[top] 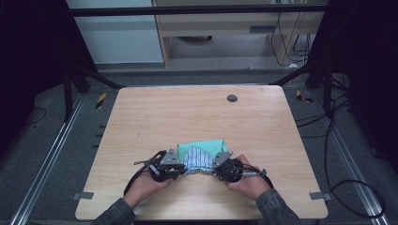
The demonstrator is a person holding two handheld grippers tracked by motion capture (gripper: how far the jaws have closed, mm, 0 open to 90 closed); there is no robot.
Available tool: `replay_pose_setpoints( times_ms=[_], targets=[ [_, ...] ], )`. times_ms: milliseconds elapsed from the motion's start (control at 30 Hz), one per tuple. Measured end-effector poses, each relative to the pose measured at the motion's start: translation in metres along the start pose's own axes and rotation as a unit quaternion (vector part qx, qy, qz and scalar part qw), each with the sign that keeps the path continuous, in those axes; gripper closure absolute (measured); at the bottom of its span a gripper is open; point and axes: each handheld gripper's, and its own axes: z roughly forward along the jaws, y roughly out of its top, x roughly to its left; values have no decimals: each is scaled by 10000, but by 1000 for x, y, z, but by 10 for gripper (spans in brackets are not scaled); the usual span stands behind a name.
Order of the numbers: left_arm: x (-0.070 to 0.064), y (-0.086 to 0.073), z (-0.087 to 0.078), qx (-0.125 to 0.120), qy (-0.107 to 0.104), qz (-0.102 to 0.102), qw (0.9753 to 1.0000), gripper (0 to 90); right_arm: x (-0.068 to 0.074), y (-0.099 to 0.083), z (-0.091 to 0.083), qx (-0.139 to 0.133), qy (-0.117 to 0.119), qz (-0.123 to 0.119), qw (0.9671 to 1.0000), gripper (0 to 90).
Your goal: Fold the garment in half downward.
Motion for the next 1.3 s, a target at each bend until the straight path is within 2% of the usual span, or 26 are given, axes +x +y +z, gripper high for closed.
replay_pose_setpoints(
  times_ms=[100,233,267,333,433,500,633,767,900,967,1067,1133,1200,1300],
  targets=[
    [-2,1,-6,-80,36,-47,10000,645,1,-3,-4,-29,-9,77,10000,728],
    [-5,1,-14,-152,31,-67,9999,575,2,-6,-8,-46,-2,142,9999,622],
    [-6,1,-16,-122,-30,-20,9999,572,3,-7,-9,-34,-25,182,9998,588],
    [-8,1,-19,-106,-11,51,9999,554,3,-9,-12,-16,-59,237,9997,528],
    [-11,1,-23,-109,0,39,9999,491,1,-11,-17,-43,-99,342,9994,461],
    [-11,1,-27,-106,70,10,9999,422,-1,-14,-20,-76,-143,421,9990,395],
    [-5,-1,-32,-102,256,-94,9996,293,-8,-20,-25,-128,-467,576,9972,210],
    [10,-4,-37,-20,504,-347,9981,160,-19,-28,-30,-152,-698,944,9930,139],
    [25,-7,-42,72,681,-517,9963,109,-32,-37,-33,-191,-894,1315,9871,94],
    [37,-12,-43,112,761,-647,9949,89,-39,-41,-33,-163,-1013,1556,9825,78],
    [52,-19,-45,128,959,-807,9920,74,-50,-49,-31,-235,-1225,1907,9737,62],
    [64,-27,-44,125,1063,-1020,9890,69,-59,-55,-28,-281,-1324,2115,9680,61],
    [75,-34,-43,154,1169,-1202,9857,70,-68,-61,-23,-295,-1467,2390,9594,67],
    [91,-44,-41,119,1326,-1465,9802,71,-78,-67,-16,-302,-1621,2632,9505,71]
  ],
)
